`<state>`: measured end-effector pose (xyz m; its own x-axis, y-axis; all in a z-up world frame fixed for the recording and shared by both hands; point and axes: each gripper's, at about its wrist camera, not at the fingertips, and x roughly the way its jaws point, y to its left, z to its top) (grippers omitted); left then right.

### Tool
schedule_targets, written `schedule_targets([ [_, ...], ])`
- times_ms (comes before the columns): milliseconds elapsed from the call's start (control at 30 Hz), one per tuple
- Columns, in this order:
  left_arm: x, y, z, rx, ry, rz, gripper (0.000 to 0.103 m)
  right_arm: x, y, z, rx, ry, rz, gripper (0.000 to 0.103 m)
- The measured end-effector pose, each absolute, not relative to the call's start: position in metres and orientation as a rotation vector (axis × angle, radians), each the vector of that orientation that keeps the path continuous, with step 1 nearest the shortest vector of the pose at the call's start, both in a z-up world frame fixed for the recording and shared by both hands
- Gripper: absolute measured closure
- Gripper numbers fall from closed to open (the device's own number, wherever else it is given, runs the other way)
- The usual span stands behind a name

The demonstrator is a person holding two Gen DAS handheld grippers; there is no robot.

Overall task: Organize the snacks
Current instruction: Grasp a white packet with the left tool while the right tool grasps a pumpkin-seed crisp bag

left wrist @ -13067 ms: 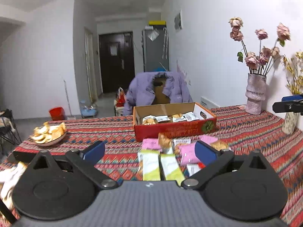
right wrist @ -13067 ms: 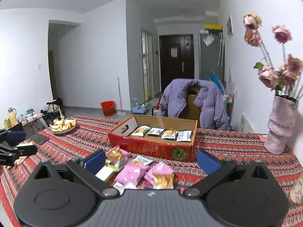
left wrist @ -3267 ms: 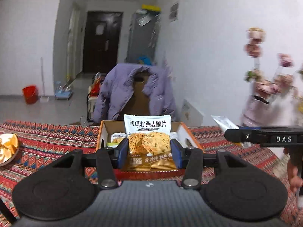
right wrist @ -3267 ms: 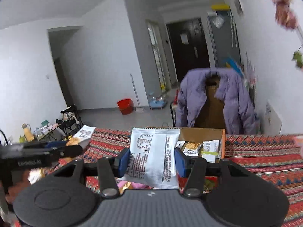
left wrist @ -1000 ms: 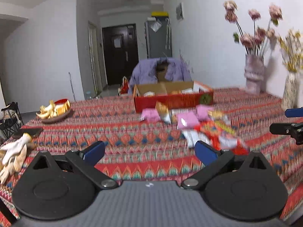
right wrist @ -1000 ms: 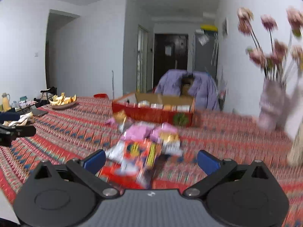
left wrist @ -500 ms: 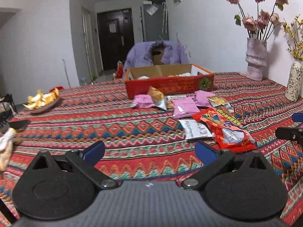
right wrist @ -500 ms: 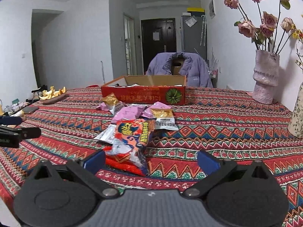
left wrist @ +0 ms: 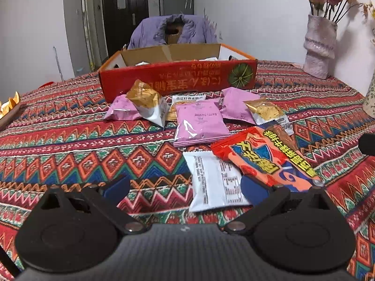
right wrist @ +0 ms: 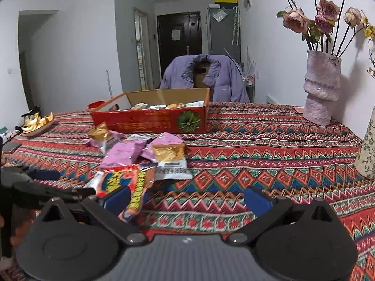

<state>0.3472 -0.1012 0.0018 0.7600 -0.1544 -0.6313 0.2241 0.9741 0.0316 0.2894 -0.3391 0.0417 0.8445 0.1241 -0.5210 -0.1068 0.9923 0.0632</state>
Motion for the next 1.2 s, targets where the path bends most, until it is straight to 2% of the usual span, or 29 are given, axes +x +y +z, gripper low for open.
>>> schedule_targets([
  [233, 0.365, -0.113, -0.012, 0.084, 0.724, -0.217, 0.002, 0.343, -0.334, 0.038, -0.004, 0.570, 0.170, 0.000],
  [300, 0.366, -0.114, -0.014, 0.084, 0.710, -0.199, 0.009, 0.359, -0.333, 0.036, -0.024, 0.568, 0.168, 0.000],
  [500, 0.358, -0.115, -0.012, 0.114, 0.650, -0.239, 0.050, 0.412, -0.325, 0.020, 0.025, 0.616, 0.222, 0.003],
  [533, 0.356, -0.115, -0.011, 0.120, 0.649, -0.250, 0.052, 0.419, -0.322, 0.015, 0.030, 0.625, 0.230, 0.005],
  [600, 0.354, -0.118, -0.010, 0.148, 0.642, -0.239, 0.053, 0.433, -0.316, 0.005, 0.027, 0.652, 0.246, 0.012],
  [667, 0.352, -0.118, -0.008, 0.181, 0.638, -0.227, 0.056, 0.444, -0.312, -0.003, 0.037, 0.677, 0.265, 0.029],
  [833, 0.354, -0.103, -0.006, 0.156, 0.657, -0.204, 0.057, 0.453, -0.314, -0.009, 0.098, 0.682, 0.259, 0.054],
  [1000, 0.356, -0.080, 0.003, 0.049, 0.681, -0.170, 0.058, 0.440, -0.337, 0.006, 0.117, 0.627, 0.167, 0.055],
  [1200, 0.334, -0.066, 0.027, 0.026, 0.629, -0.127, 0.058, 0.390, -0.350, 0.030, 0.060, 0.588, 0.129, 0.055],
])
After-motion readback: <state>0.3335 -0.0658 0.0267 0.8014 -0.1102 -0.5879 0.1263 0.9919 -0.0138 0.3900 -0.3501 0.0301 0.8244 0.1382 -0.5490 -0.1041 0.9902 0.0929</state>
